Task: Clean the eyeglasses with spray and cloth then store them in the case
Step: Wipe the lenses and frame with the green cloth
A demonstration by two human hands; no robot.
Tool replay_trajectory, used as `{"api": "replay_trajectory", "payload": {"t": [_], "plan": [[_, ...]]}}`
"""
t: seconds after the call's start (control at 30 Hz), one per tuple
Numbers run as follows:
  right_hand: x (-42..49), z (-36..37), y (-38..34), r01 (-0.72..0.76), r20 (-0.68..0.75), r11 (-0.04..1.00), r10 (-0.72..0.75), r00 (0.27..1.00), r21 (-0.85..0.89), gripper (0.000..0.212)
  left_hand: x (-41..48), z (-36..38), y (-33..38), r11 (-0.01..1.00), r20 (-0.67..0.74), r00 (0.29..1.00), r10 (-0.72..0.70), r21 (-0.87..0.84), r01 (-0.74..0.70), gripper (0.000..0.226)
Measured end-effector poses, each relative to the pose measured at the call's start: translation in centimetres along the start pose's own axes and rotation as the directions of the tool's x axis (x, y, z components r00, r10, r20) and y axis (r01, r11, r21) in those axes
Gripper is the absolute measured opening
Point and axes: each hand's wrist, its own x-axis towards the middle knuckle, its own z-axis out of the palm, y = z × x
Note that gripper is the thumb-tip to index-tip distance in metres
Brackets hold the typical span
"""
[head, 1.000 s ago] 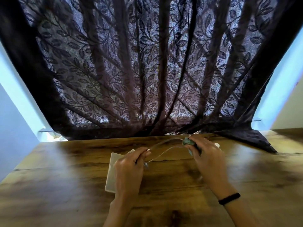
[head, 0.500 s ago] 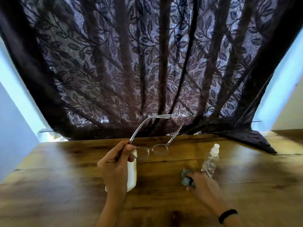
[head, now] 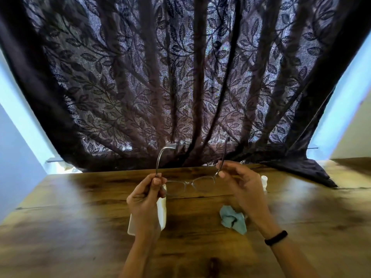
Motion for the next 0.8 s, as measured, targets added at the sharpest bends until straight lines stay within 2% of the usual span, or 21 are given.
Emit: {"api": "replay_trajectory", "payload": {"t": [0.07, 0.17, 0.3, 0.47, 0.67, 0.8], "plan": [[-0.1, 0.4, 0.2, 0.034, -0.062, 0.999, -0.034, 0.997, -0.007, 0.023, 0.0, -0.1, -0.3, 1.000, 0.003, 1.000, -0.014, 0.027, 0.014, 0.040], [-0.3, 0.7, 0.7, 0.069, -0.106, 0.994, -0.078, 0.991, -0.087, 0.025, 0.1, -0.2, -0.9, 0.994, -0.025, 0.999, -0.027, 0.107, 0.029, 0.018], [-0.6, 0.5, 1.6, 0.111, -0.107, 0.958, -0.143, 0.984, -0.266, 0.022, 0.0, -0.6, -1.6, 0.968, -0.048, 0.997, -0.066, 0.240, 0.076, 0.019], [-1.0, 0.5, 1.9, 0.257, 0.036, 0.840, -0.273, 0.961, -0.477, 0.024, -0.1, -0.4, -1.7, 0.936, -0.009, 0.997, -0.070, 0.345, 0.069, 0.017], [-1.5, 0.5, 2.0, 0.388, 0.277, 0.620, -0.272, 0.922, -0.682, 0.040, 0.2, -0.2, -1.4, 0.927, 0.025, 0.997, -0.079, 0.370, 0.065, 0.012], [-1.6, 0.6, 2.1, 0.411, 0.327, 0.614, -0.250, 0.911, -0.674, 0.043, 0.2, -0.4, -1.6, 0.931, -0.006, 0.996, -0.088, 0.354, 0.085, 0.012]]}}
